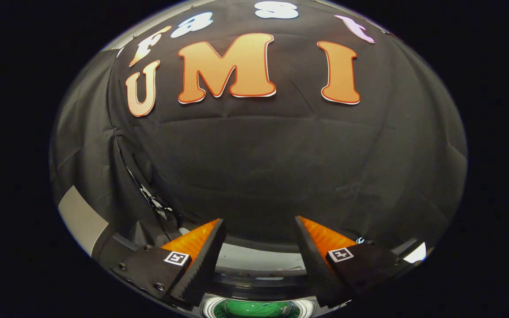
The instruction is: Put the clothes into the washing machine and then close the washing machine lid.
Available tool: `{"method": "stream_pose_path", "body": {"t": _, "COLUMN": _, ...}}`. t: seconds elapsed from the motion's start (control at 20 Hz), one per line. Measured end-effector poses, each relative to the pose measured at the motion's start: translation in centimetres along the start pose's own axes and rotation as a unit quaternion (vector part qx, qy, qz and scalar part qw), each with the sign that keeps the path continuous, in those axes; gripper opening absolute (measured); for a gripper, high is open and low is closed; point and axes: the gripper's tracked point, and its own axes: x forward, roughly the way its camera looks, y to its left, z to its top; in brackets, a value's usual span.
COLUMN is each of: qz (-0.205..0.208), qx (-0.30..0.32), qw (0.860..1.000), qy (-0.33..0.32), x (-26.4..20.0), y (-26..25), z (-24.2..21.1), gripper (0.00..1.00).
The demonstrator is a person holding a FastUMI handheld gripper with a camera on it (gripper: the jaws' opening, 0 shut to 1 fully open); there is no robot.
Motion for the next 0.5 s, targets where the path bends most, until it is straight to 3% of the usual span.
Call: {"method": "stream_pose_path", "body": {"t": 0.5, "qz": -0.015, "qx": 0.007, "qw": 0.999, "qy": -0.037, "x": -3.5, "y": -0.1, "z": -1.0, "gripper": 0.99}}
